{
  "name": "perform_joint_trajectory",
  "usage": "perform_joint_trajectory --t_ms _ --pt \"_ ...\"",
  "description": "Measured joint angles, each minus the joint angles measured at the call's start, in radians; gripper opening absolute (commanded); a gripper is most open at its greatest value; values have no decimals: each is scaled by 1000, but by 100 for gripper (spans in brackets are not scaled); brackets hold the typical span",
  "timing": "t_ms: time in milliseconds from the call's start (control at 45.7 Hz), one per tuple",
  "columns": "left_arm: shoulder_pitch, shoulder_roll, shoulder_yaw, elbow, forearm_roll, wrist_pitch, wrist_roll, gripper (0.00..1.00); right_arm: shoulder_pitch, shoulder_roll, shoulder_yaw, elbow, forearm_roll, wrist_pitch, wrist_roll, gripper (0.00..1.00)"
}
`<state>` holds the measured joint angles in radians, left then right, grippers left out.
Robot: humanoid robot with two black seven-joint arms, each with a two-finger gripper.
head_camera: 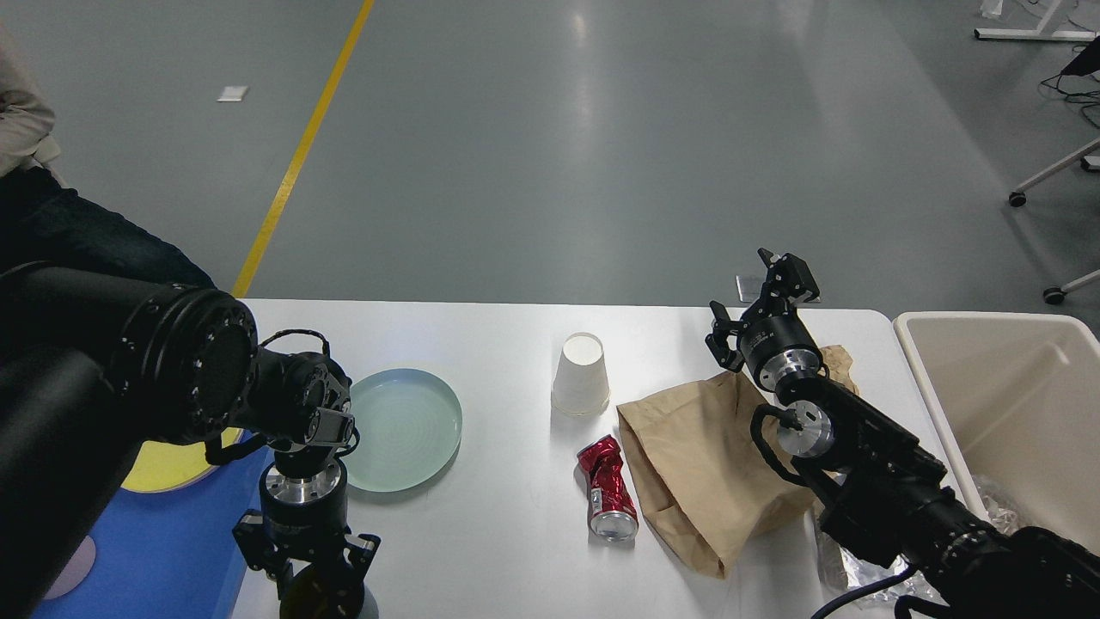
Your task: Tidy desktop
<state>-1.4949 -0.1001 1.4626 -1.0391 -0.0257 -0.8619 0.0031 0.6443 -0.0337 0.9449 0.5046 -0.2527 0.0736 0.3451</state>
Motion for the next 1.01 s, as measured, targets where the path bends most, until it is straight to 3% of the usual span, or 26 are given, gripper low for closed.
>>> perform_joint_trajectory --t_ms 153,657,1007 --pt "8 2 -3 0 -6 -35 0 0 0 0 0 0 0 0 0 100" --pt "-8 21 8 -1 -59 -39 0 0 0 0 0 0 0 0 0 100" --pt "-111 146 14 -3 -61 -86 0 0 0 0 0 0 0 0 0 100"
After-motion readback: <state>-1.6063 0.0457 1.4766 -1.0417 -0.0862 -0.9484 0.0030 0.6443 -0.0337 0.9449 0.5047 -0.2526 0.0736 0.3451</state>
